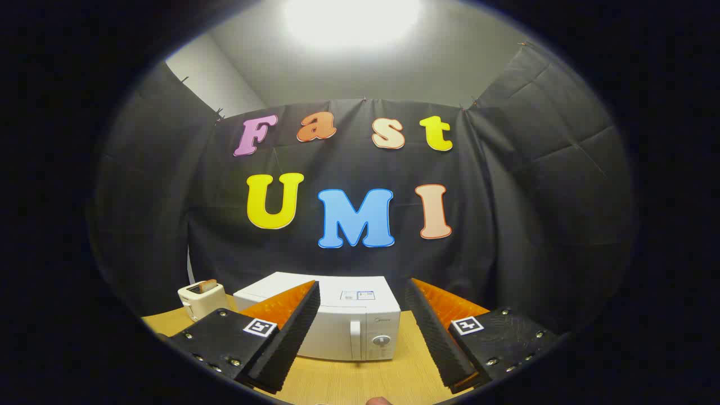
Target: Open the microwave, put the food inside, and close the microwave door.
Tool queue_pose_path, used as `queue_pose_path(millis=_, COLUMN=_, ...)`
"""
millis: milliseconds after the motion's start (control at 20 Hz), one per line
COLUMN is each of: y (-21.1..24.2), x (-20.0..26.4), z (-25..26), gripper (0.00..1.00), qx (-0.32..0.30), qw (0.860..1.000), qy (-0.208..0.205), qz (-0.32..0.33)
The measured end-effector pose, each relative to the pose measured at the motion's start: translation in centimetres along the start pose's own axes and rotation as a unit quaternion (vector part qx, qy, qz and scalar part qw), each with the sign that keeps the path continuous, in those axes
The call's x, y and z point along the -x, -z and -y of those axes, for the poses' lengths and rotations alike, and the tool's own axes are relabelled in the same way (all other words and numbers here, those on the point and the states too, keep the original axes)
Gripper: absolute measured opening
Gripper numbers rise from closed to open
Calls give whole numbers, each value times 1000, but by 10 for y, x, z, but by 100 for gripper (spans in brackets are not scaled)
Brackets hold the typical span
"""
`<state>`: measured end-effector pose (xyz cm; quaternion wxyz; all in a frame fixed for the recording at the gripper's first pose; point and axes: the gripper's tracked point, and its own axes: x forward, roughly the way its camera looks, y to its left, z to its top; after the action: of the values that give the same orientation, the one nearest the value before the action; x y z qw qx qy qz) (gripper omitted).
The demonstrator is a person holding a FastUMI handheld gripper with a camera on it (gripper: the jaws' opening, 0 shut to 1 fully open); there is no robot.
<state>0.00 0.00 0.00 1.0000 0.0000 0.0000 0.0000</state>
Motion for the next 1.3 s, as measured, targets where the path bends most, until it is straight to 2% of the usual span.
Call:
queue_pose_path(millis=750, y=-5, x=-14, z=8, gripper=97, qx=0, qw=1000, qy=-2, qz=4)
queue_pose_path(millis=1300, y=14, x=-46, z=3, gripper=97, qx=-10, qw=999, qy=-29, qz=-12)
